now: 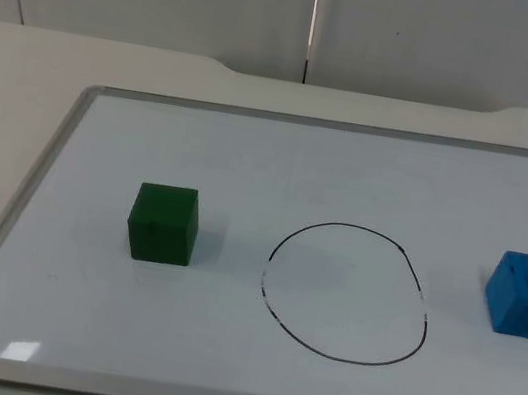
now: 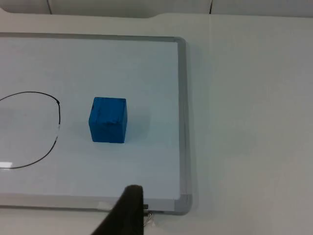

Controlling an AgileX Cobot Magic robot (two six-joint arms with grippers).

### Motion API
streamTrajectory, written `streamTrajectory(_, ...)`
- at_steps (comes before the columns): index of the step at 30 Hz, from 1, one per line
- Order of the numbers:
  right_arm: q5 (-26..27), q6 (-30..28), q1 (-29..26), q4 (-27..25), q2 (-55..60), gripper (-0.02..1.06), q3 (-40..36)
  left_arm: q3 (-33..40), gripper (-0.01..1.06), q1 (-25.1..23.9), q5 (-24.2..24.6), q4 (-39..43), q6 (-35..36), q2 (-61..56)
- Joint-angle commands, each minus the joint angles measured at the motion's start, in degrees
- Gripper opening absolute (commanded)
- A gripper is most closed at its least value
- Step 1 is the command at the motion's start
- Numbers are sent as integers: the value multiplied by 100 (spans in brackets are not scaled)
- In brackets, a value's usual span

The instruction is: Push the two cubes into the marked area.

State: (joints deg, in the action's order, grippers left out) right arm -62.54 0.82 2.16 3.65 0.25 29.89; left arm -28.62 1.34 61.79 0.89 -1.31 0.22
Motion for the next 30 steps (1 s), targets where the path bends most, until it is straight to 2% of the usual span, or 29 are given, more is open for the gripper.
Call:
streamTrajectory(1,75,5,-22,23,-25,105,-38,22,105,-22,-14,-124,37,-22)
streamTrajectory(12,75,5,-22,23,-25,105,-38,-80,105,-22,57,-162,17,-22)
streamTrajectory(20,75,5,-22,23,-25,105,-38,-423,101,-22,44,-175,-76,721)
streamTrajectory(24,75,-5,-22,22,-25,105,-38,-471,96,-10,-157,-198,-185,1242)
streamTrajectory(30,75,-5,-22,22,-25,105,-38,-471,96,-10,-411,-433,-234,1544)
